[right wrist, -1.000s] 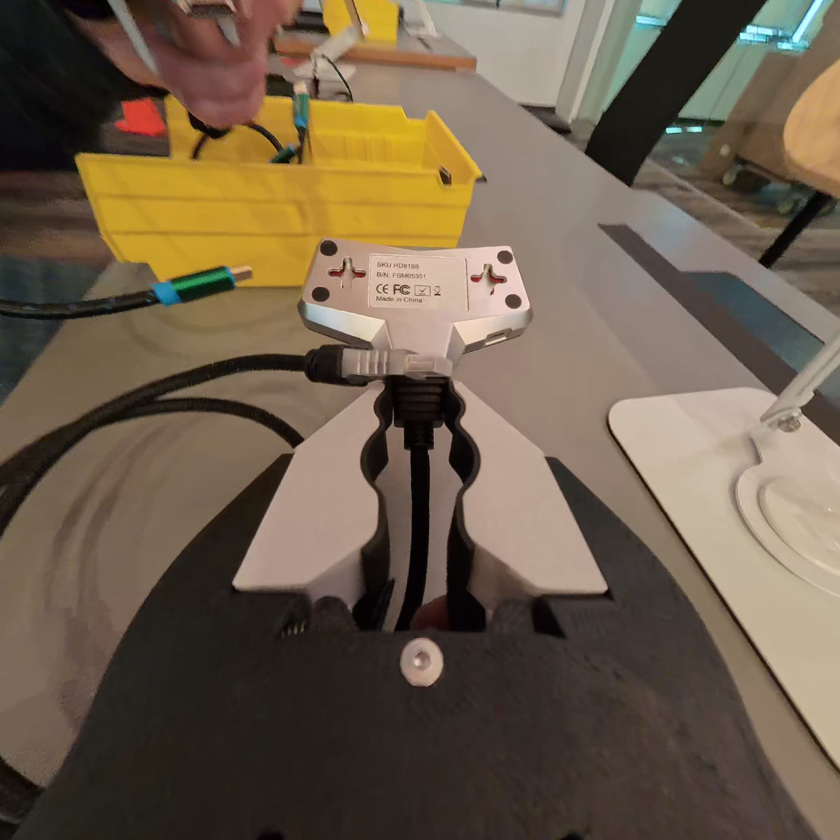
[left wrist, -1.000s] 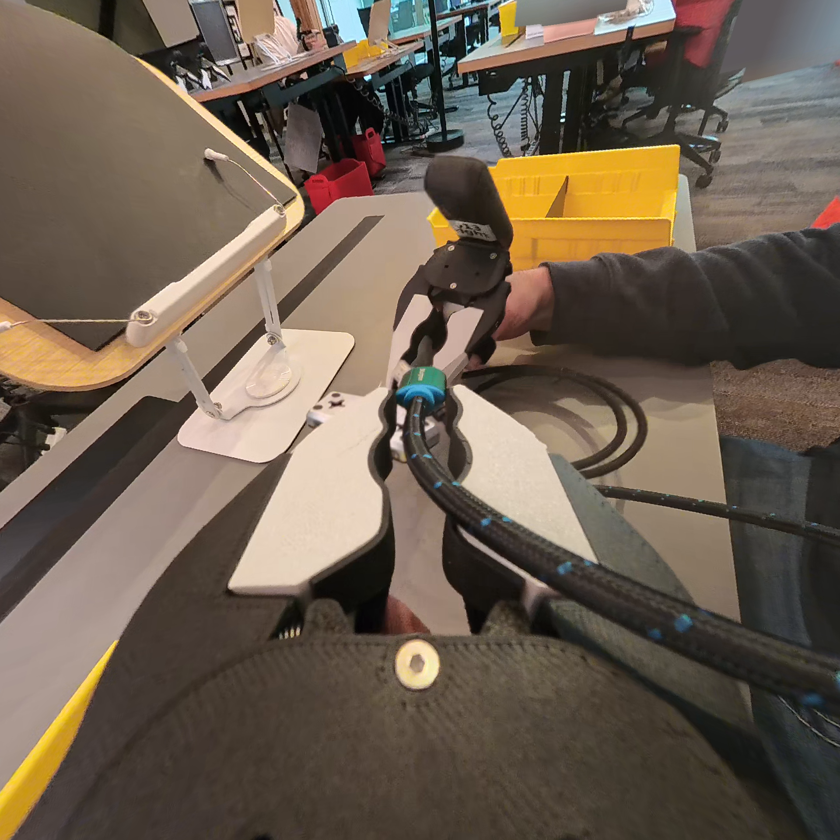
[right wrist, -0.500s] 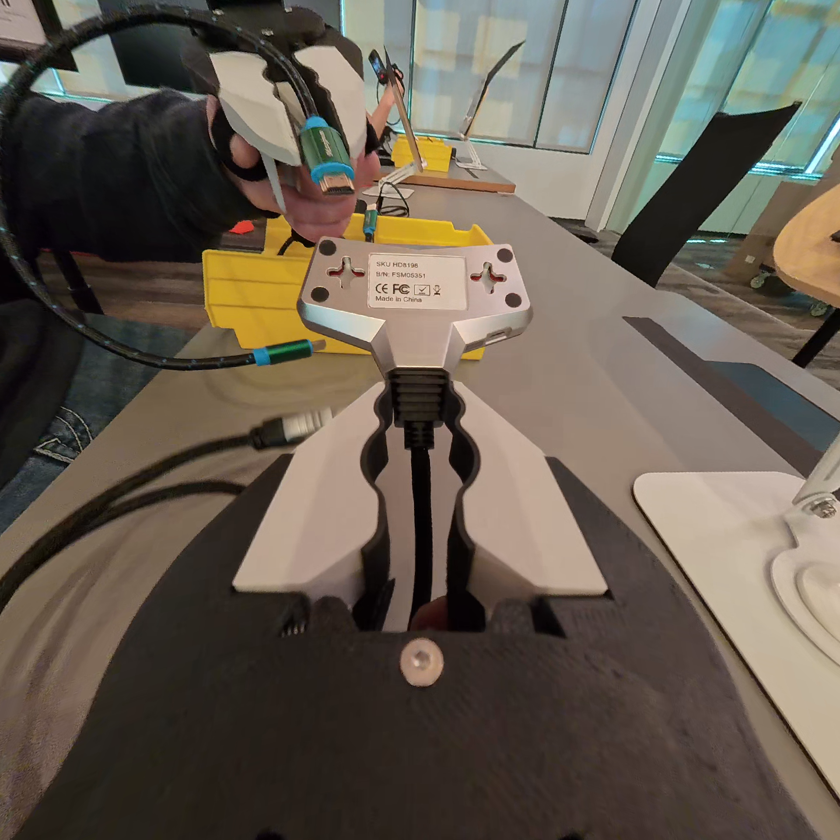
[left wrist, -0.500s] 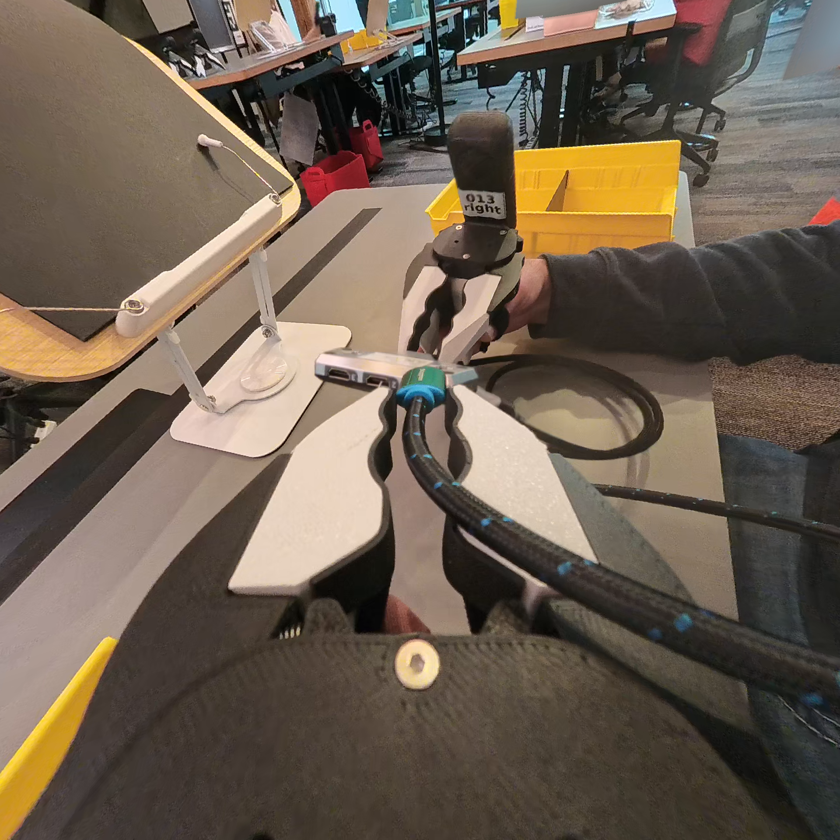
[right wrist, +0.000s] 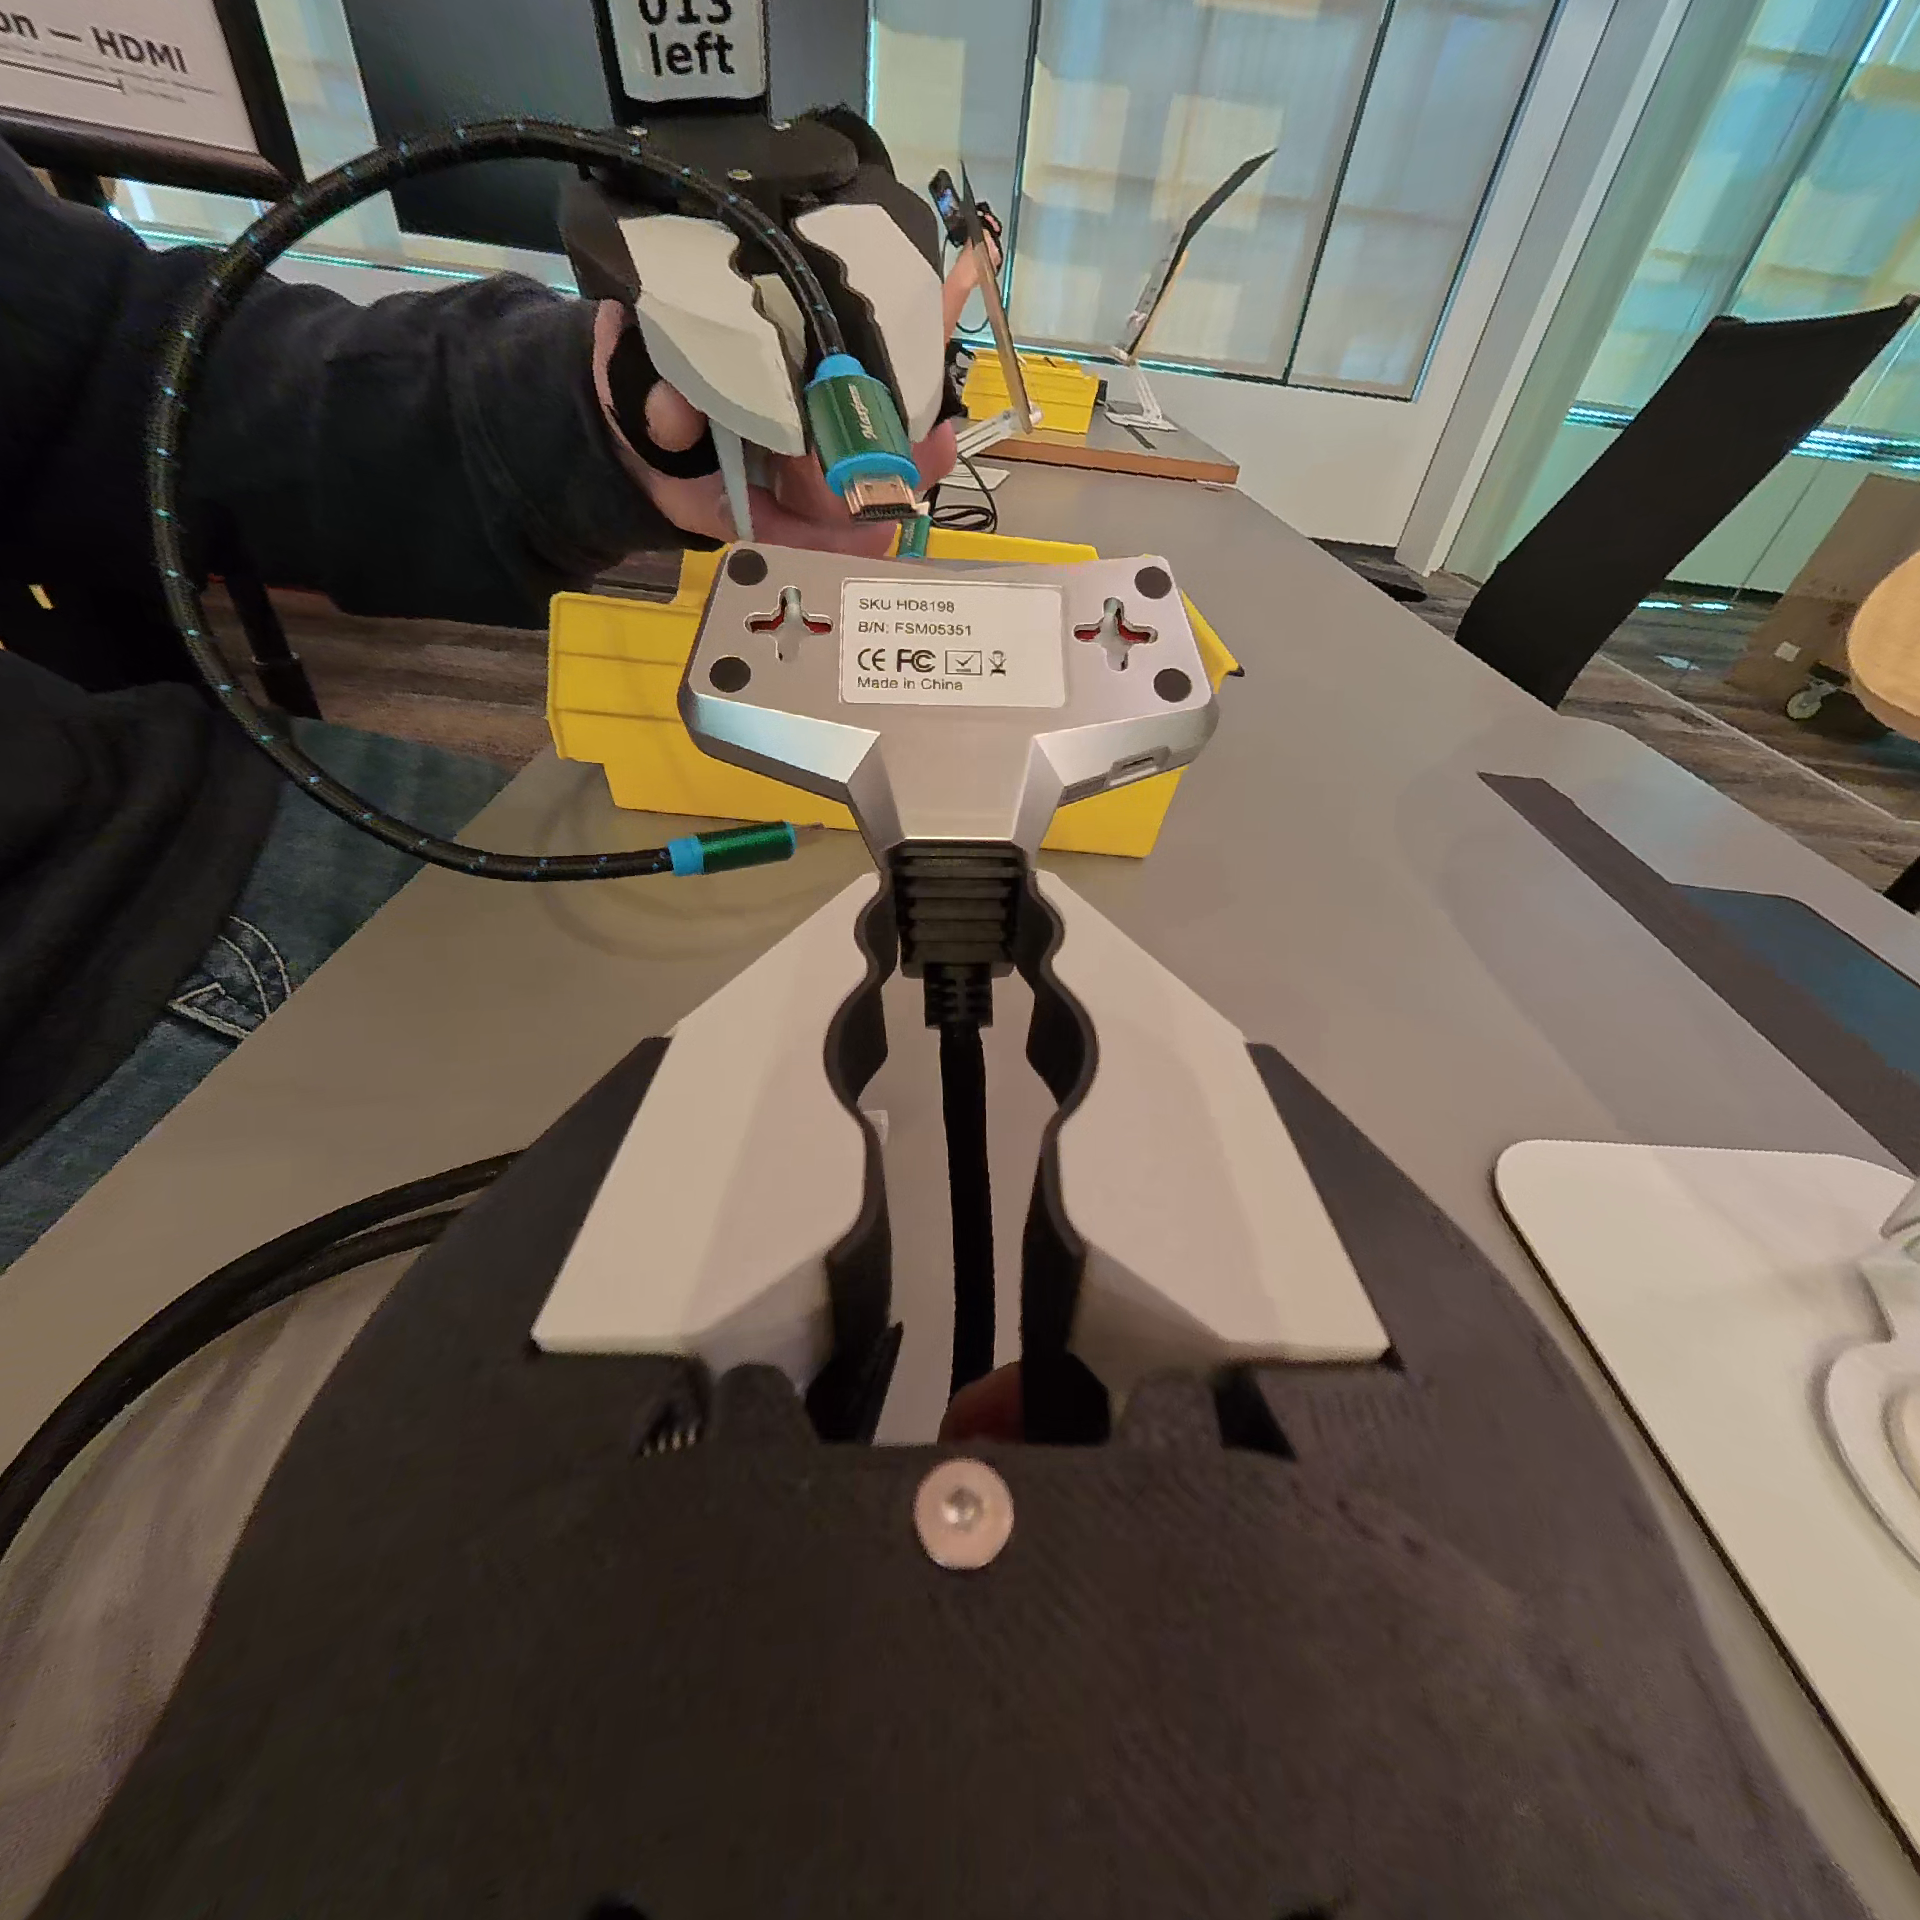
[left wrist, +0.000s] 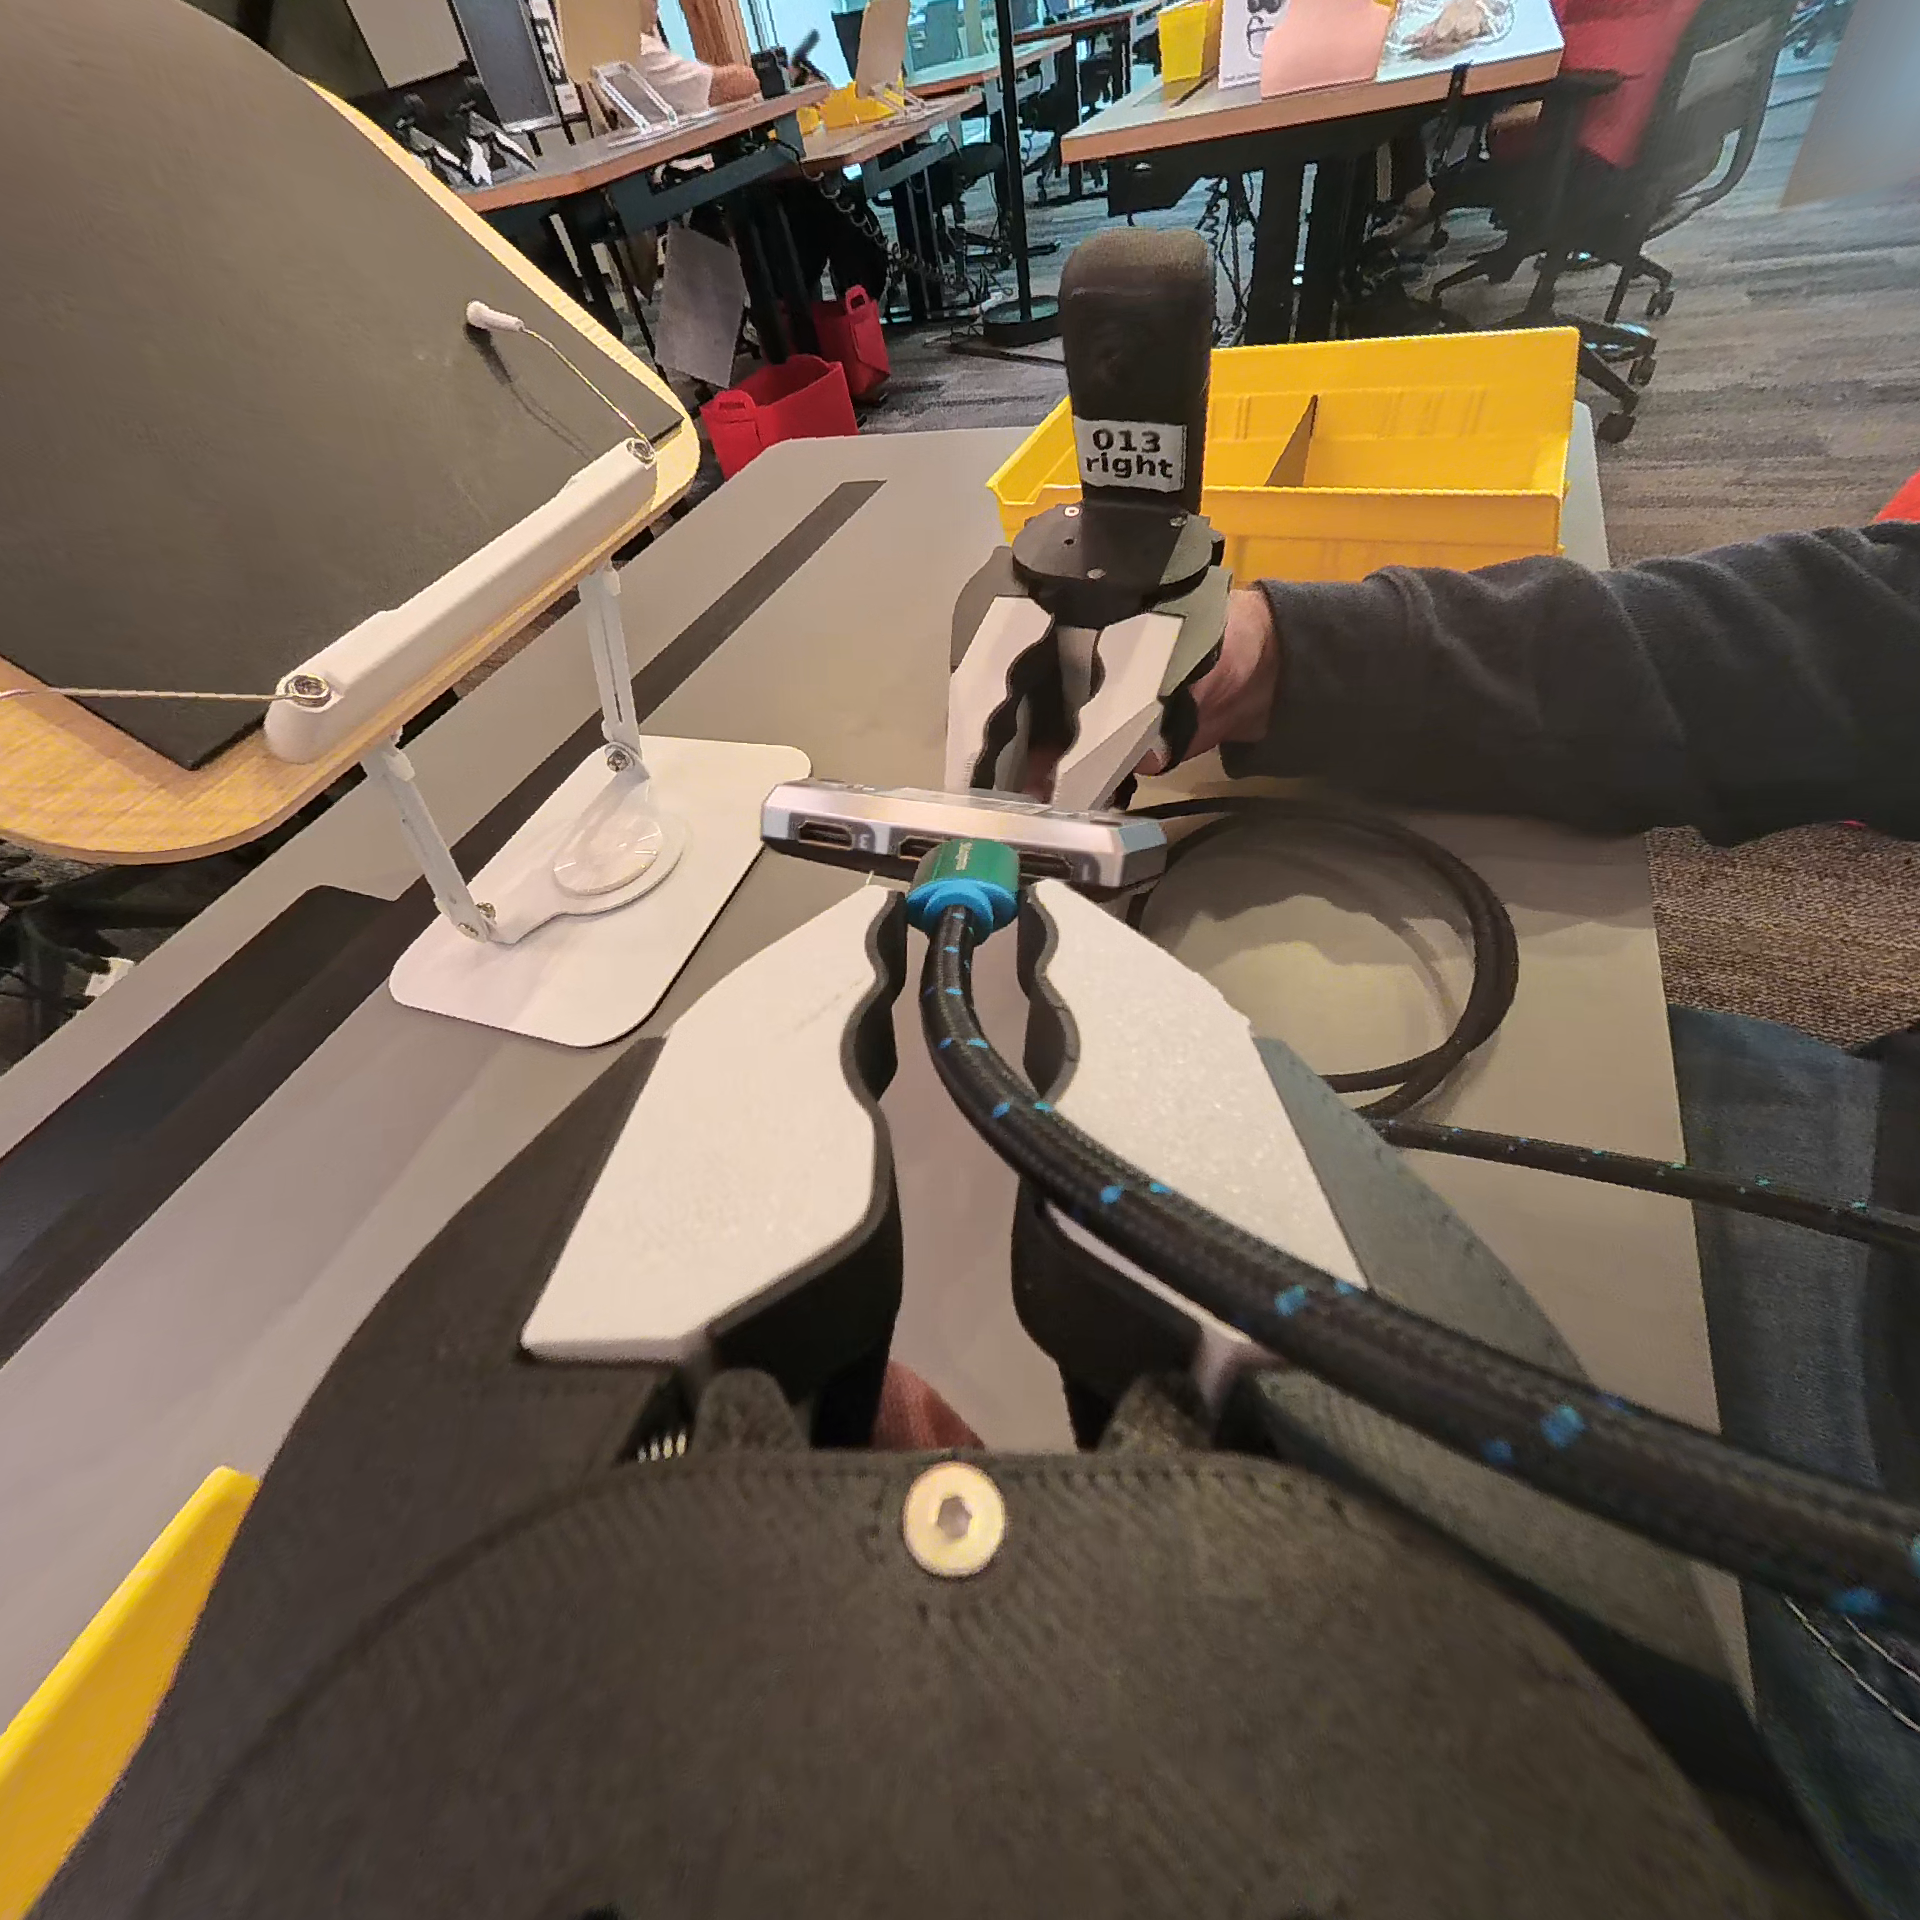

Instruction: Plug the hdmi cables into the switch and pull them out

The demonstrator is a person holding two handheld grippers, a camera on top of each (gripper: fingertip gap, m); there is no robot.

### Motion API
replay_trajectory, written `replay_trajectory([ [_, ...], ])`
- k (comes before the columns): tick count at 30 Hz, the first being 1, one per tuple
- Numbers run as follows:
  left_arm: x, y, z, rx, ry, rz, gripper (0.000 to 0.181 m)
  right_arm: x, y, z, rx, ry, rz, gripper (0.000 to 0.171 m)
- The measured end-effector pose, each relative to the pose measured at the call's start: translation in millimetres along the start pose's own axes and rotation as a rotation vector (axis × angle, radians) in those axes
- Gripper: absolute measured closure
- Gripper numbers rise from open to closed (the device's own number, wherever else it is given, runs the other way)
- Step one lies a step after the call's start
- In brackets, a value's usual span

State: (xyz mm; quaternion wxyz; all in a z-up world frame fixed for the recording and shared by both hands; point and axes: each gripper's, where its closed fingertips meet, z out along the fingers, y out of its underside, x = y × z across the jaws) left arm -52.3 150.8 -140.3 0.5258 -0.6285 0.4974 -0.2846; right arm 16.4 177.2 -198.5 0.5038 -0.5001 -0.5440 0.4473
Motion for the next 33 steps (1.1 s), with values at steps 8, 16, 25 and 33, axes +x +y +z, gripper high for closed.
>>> replay_trajectory([
  [8,3,0,1,0.008,0.018,0.002,0.162,-12,-4,2,0.014,-0.062,-0.002,0.151],
  [16,8,2,3,0.004,0.039,0.002,0.162,-18,-6,3,0.019,-0.092,-0.005,0.151],
  [25,13,-1,1,0.008,0.074,0.009,0.162,-24,-9,3,0.031,-0.123,0.003,0.152],
  [33,17,-1,1,0.001,0.095,0.014,0.162,-26,-8,3,0.02,-0.128,-0.006,0.151],
])
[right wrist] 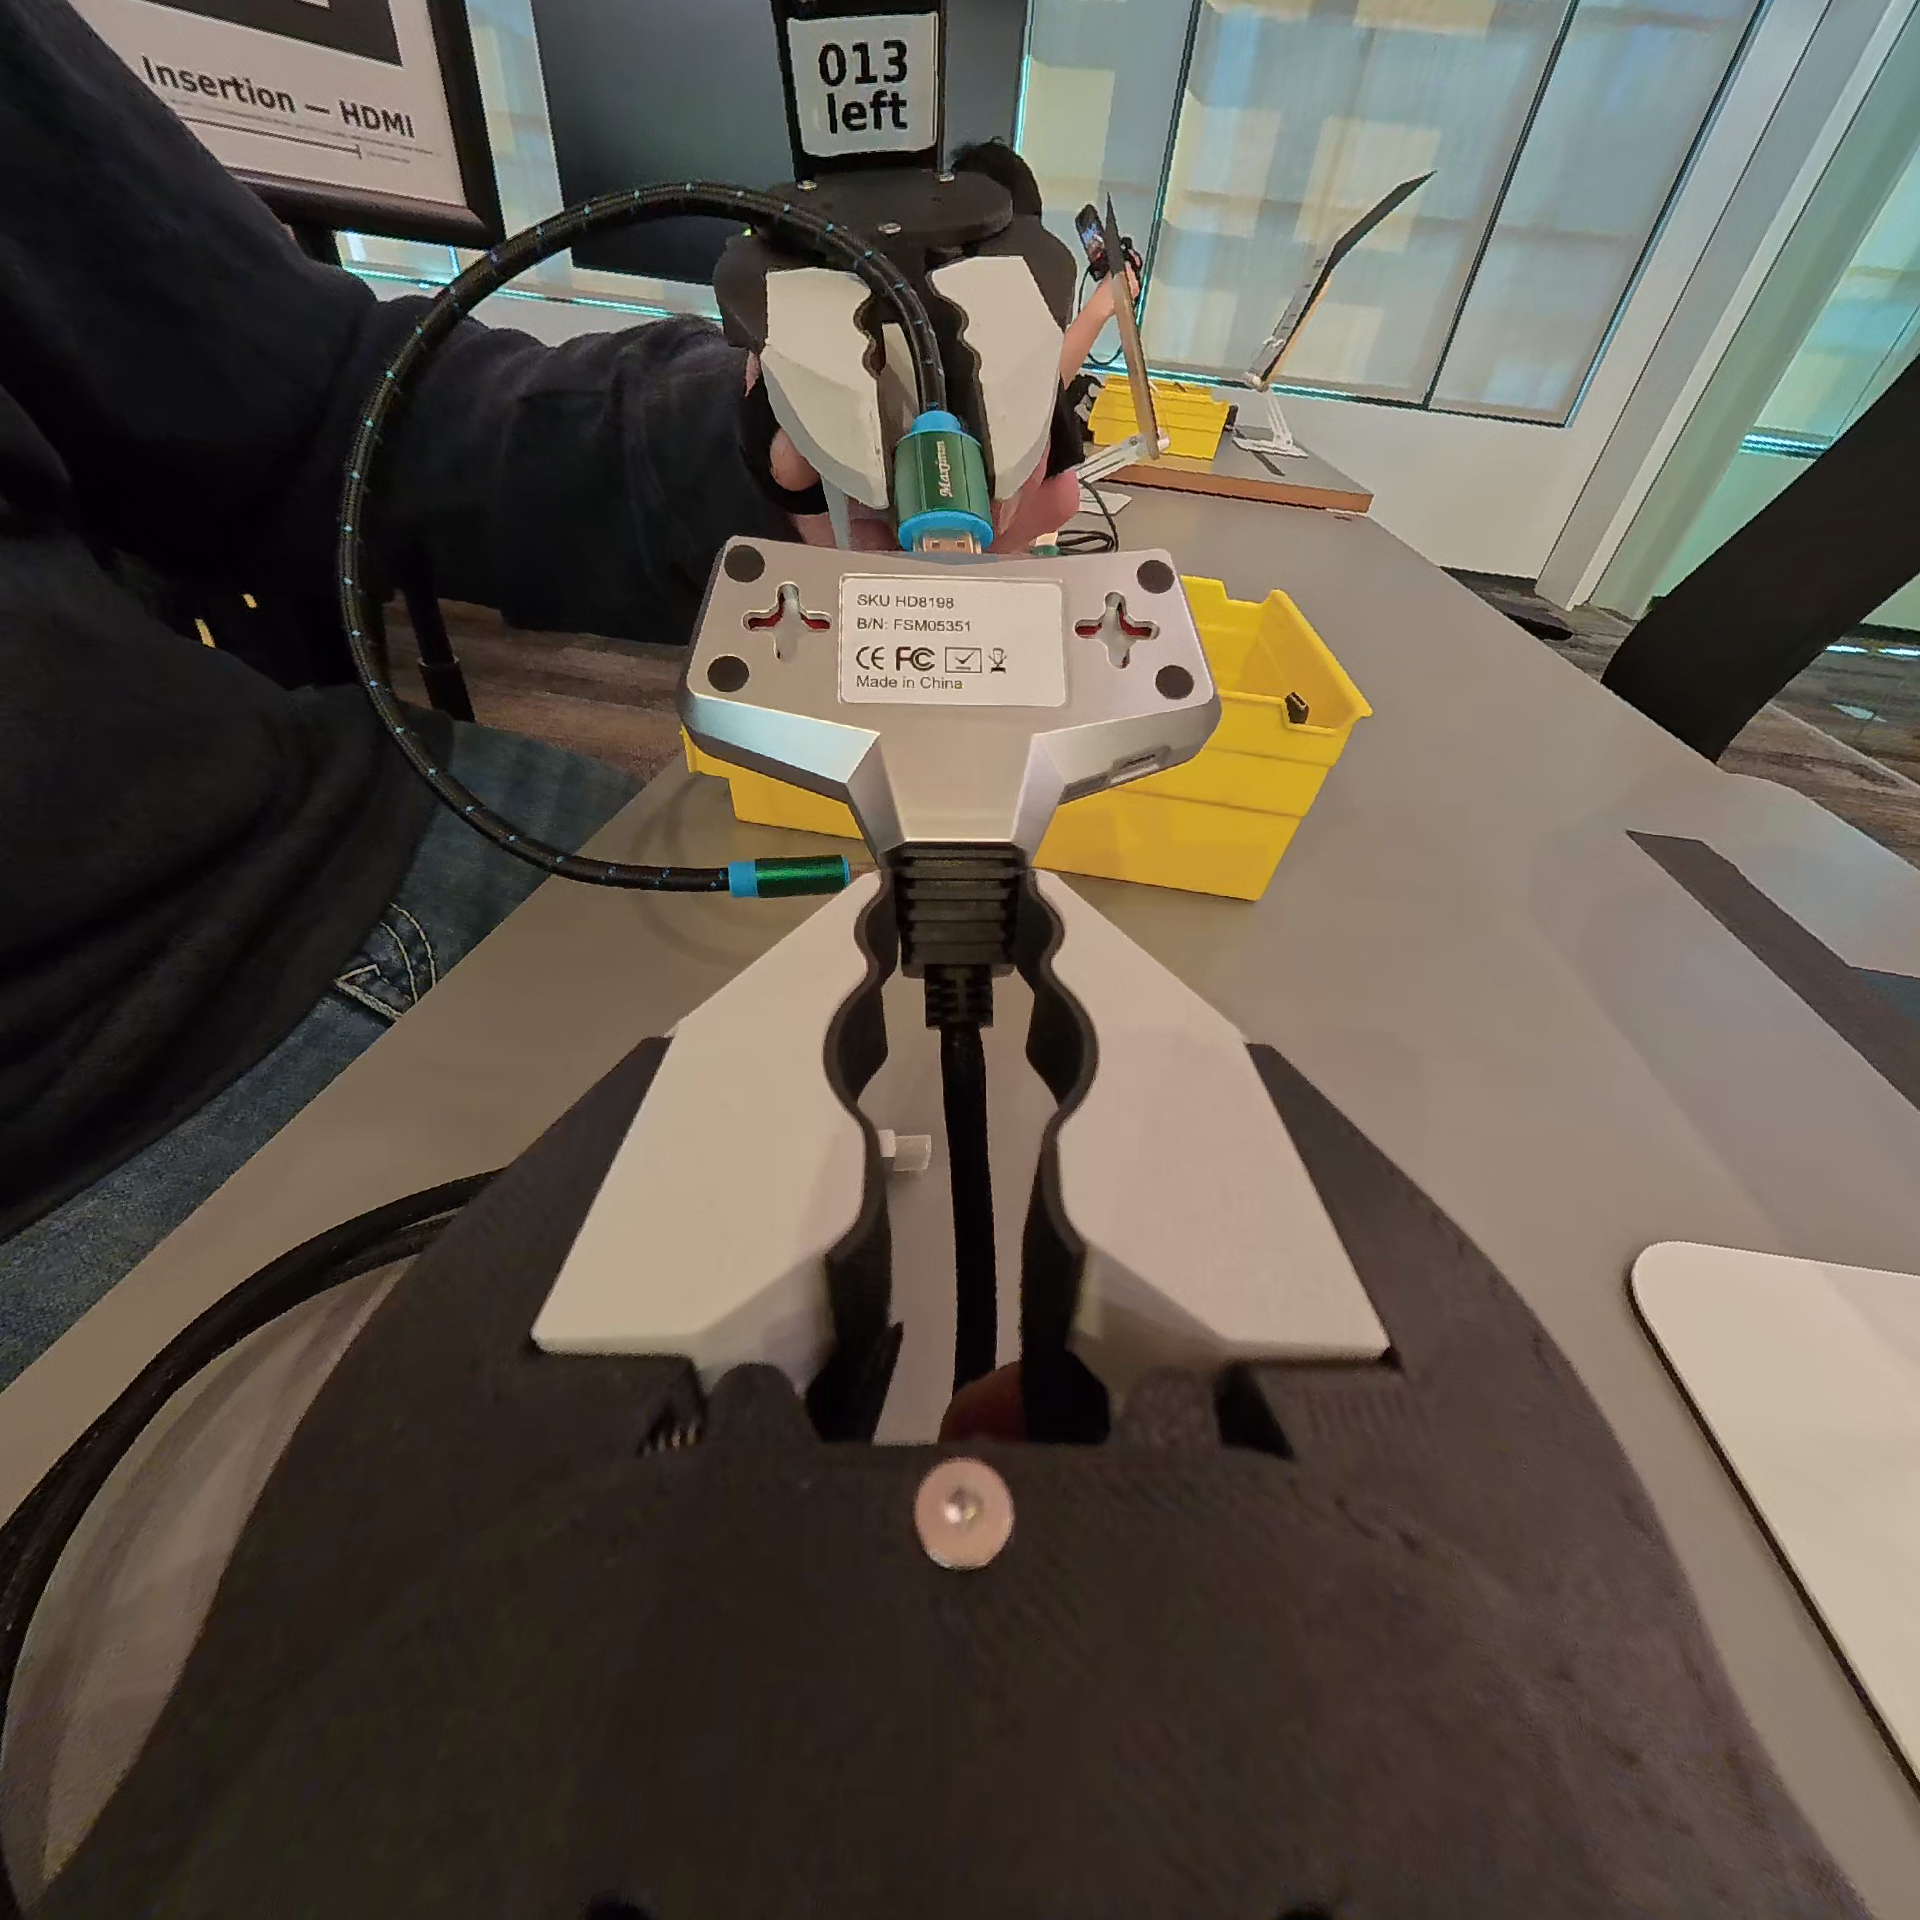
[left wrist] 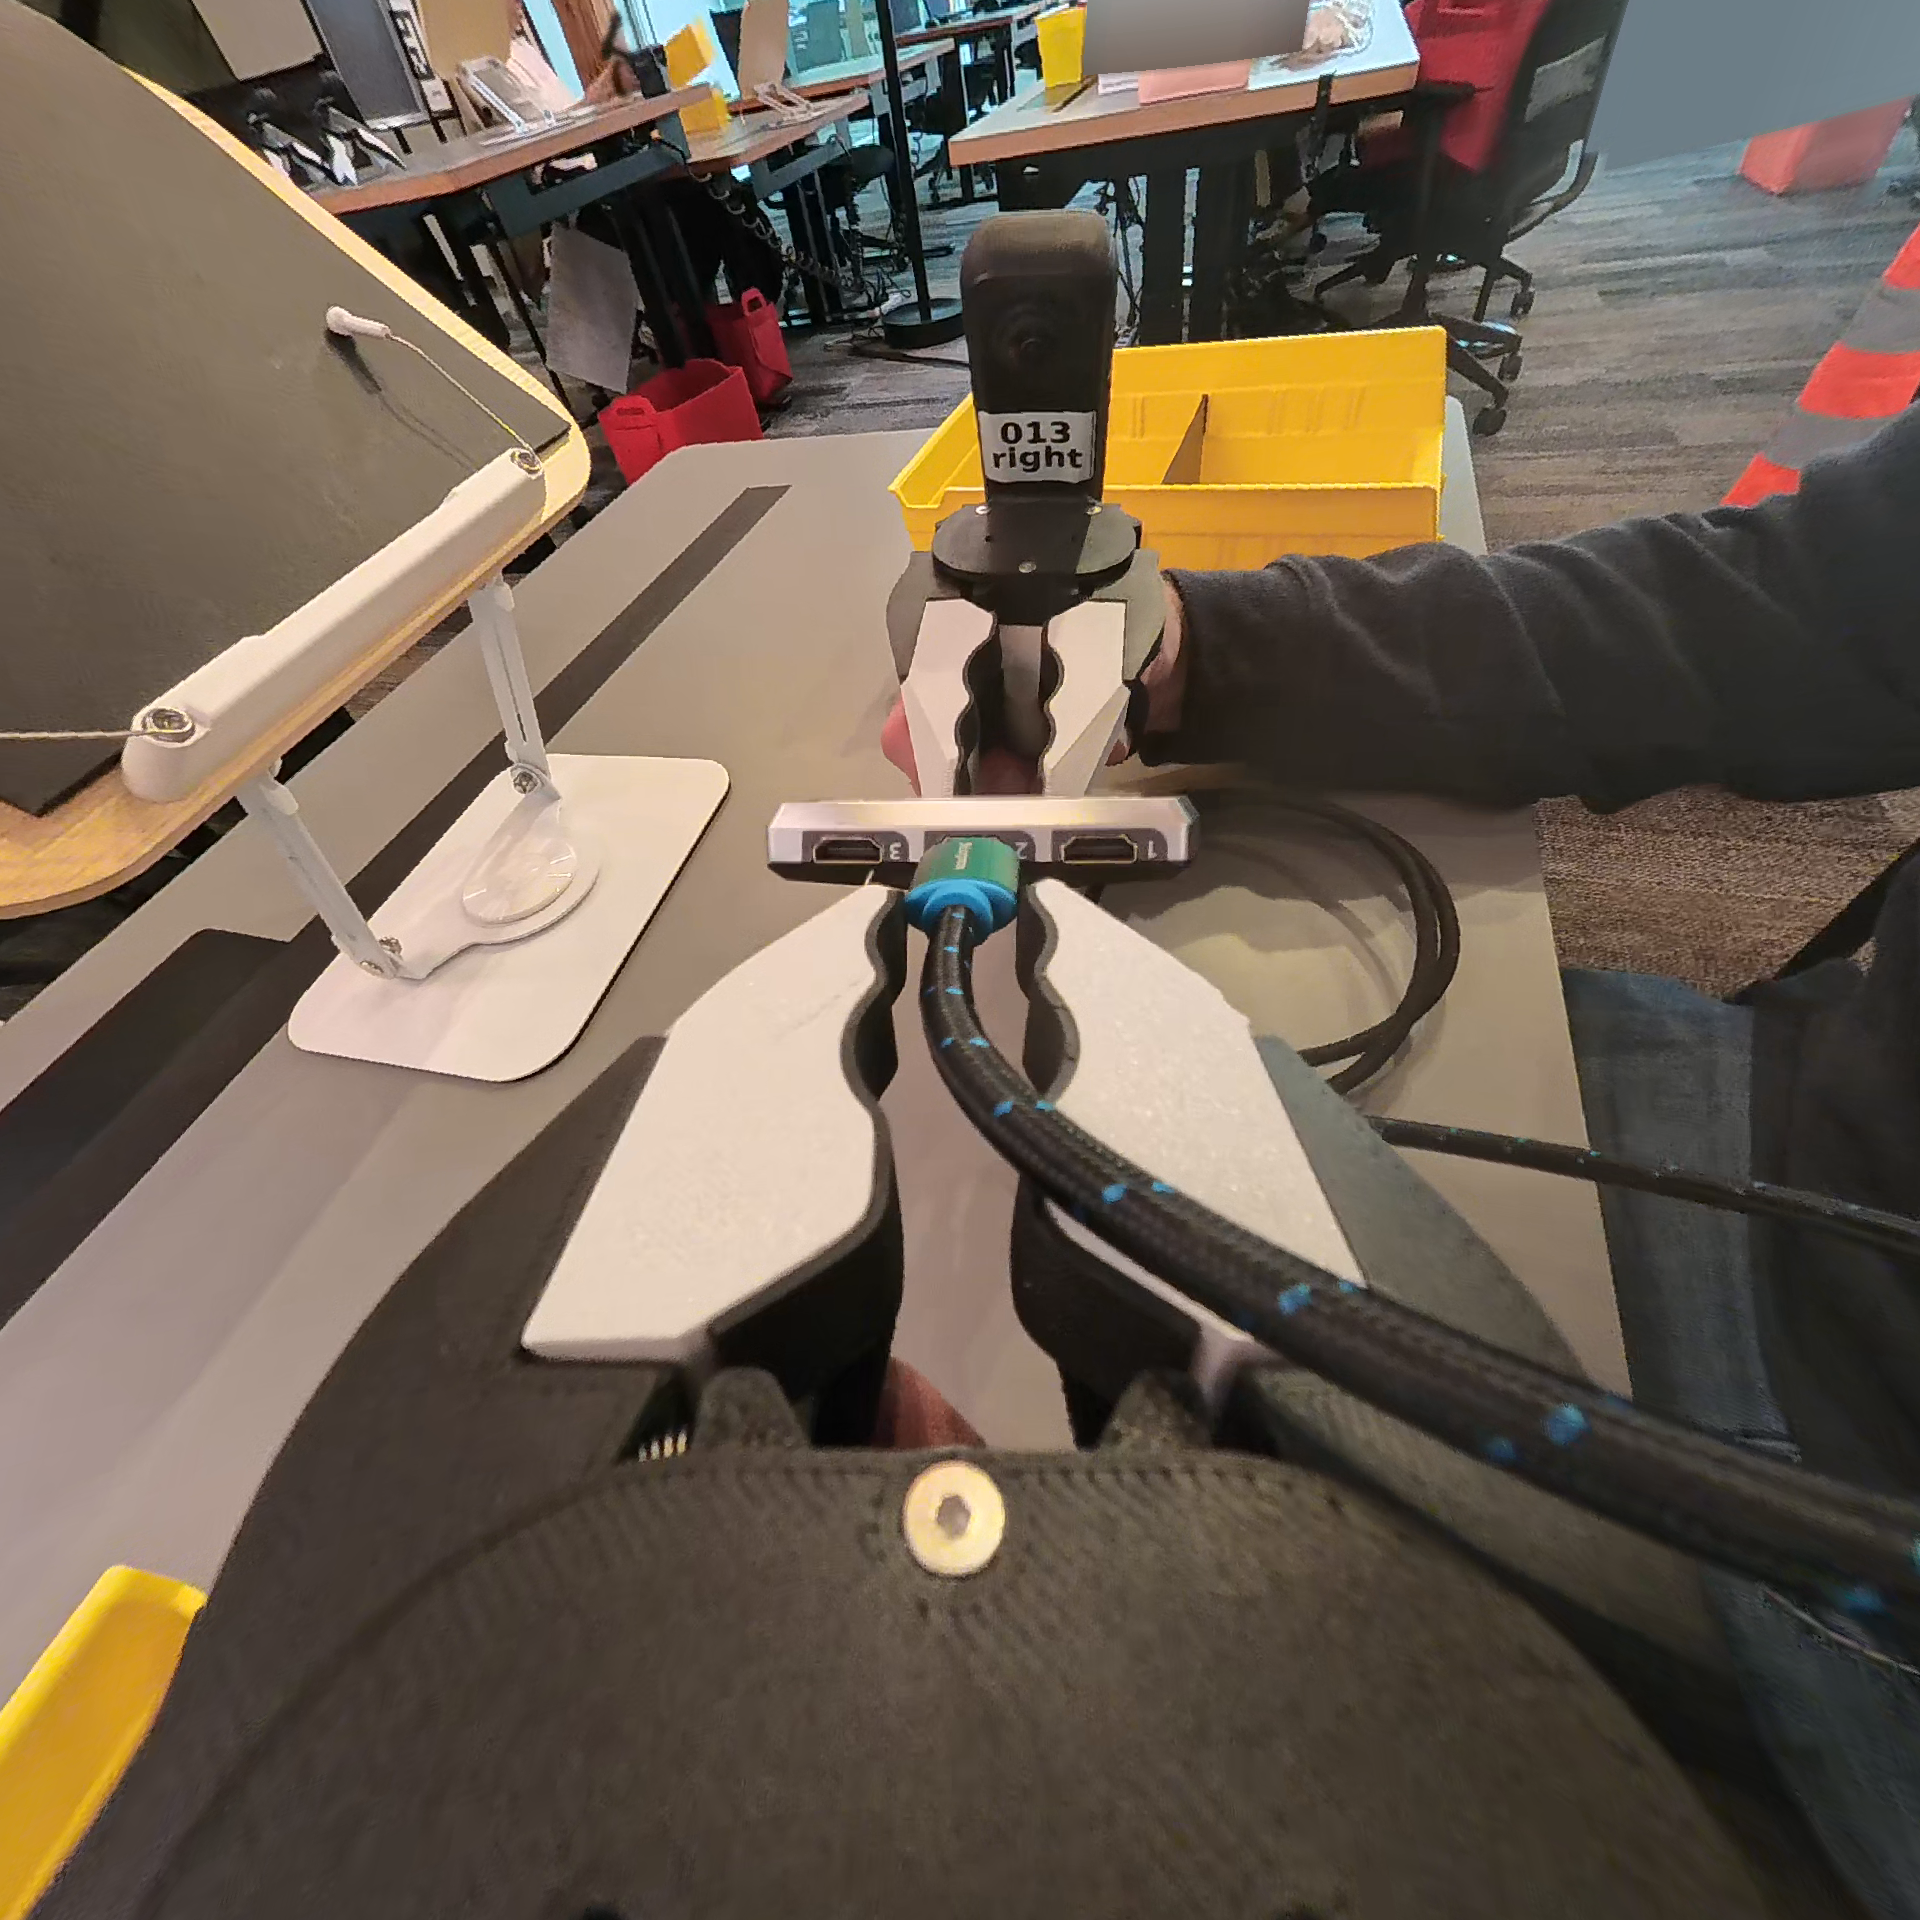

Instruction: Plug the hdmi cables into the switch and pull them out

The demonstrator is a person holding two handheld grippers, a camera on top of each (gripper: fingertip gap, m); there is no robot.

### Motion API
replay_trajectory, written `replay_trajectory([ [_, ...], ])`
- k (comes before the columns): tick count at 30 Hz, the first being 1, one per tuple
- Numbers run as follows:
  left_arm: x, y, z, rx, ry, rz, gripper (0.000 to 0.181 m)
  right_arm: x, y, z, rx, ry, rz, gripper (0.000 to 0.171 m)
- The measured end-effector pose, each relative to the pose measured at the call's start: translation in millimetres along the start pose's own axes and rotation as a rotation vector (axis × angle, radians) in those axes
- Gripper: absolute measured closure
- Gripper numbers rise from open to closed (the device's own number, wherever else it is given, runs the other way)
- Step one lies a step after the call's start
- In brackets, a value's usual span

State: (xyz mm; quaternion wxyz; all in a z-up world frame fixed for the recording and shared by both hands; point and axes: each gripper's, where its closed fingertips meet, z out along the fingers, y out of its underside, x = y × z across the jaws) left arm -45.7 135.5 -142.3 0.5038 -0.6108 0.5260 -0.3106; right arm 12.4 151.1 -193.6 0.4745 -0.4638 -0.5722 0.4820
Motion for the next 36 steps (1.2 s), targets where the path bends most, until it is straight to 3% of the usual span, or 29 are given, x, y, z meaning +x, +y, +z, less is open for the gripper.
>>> replay_trajectory([
  [19,7,10,2,-0.081,0.031,0.028,0.162,-6,5,0,-0.079,-0.011,-0.035,0.152],
  [36,7,-1,2,0.057,0.052,-0.053,0.162,-7,-3,-2,-0.033,-0.016,-0.023,0.151],
])
